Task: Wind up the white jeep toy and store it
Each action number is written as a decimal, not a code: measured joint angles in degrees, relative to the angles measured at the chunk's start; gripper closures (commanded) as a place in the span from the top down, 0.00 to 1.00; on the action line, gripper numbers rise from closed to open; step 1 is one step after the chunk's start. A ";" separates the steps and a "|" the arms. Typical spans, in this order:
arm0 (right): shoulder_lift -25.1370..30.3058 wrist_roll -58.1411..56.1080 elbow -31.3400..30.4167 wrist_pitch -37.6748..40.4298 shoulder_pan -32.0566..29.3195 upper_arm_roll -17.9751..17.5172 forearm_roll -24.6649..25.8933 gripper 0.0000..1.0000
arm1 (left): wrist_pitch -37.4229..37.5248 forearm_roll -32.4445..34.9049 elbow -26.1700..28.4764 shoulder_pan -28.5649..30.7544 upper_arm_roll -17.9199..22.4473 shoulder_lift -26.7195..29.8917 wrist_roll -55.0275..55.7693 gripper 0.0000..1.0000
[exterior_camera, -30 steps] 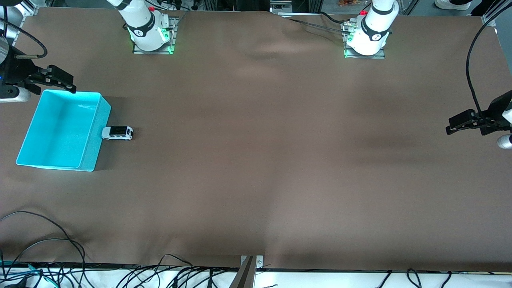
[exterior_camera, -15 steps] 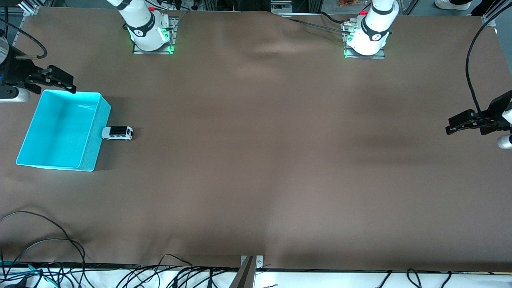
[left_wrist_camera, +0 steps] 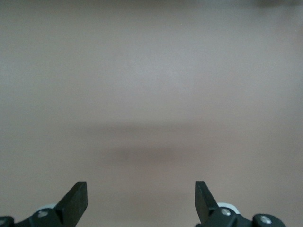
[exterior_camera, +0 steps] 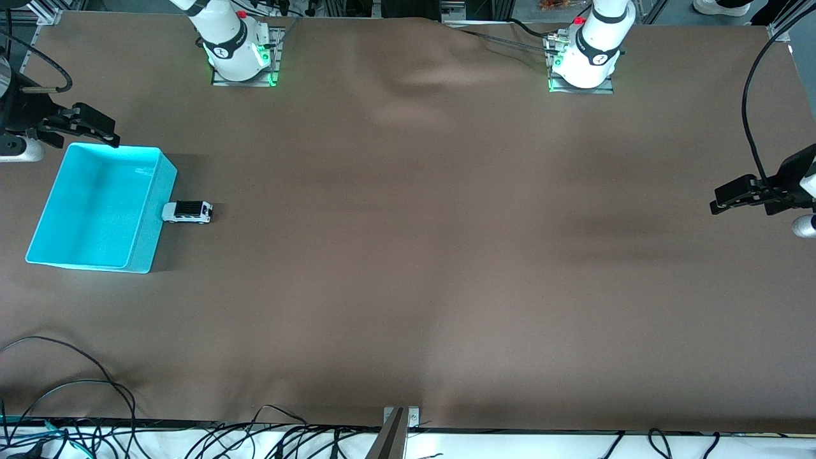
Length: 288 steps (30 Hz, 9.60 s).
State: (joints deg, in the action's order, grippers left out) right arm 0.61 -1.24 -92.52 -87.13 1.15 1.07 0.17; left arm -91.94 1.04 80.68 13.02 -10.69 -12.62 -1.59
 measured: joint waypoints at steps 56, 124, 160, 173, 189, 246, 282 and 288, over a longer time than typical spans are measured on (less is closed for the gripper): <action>1.17 0.06 -36.82 -40.11 -0.20 2.52 0.01 1.00 | 0.01 0.00 0.00 0.00 0.00 0.00 0.03 1.00; -13.67 59.93 -47.05 -69.65 -0.30 6.13 0.00 1.00 | 0.01 0.00 0.01 -0.07 -0.01 0.00 0.03 1.00; -18.94 64.43 -47.31 -75.96 -0.14 4.89 0.00 0.46 | 0.01 0.00 0.01 -0.10 -0.01 0.00 0.03 1.00; -18.36 64.55 -47.22 -76.14 -0.14 4.89 -0.01 0.00 | 0.01 0.00 0.01 -0.10 -0.01 0.00 0.03 1.00; -10.78 64.55 -46.83 -66.32 -0.05 2.81 -0.01 0.00 | 0.01 0.00 0.01 -0.41 -0.23 0.00 1.27 1.00; -11.48 -1.50 -34.44 -46.56 -8.79 17.57 2.94 0.00 | 0.01 0.00 0.11 -0.55 -0.30 -0.01 1.29 1.00; -28.47 -5.31 -28.86 -53.57 -13.74 16.69 2.97 1.00 | 0.19 0.00 0.11 -0.62 -0.31 -0.01 1.30 1.00; -28.07 -5.31 -28.23 -52.61 -13.70 16.41 2.97 1.00 | 0.21 0.00 0.11 -0.62 -0.31 -0.01 1.30 1.00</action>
State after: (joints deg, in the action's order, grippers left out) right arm -27.46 -6.55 -120.75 -139.73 -12.54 17.49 3.14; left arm -91.72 1.04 80.79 12.40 -11.00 -12.63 -0.29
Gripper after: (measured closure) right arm 0.000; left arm 0.000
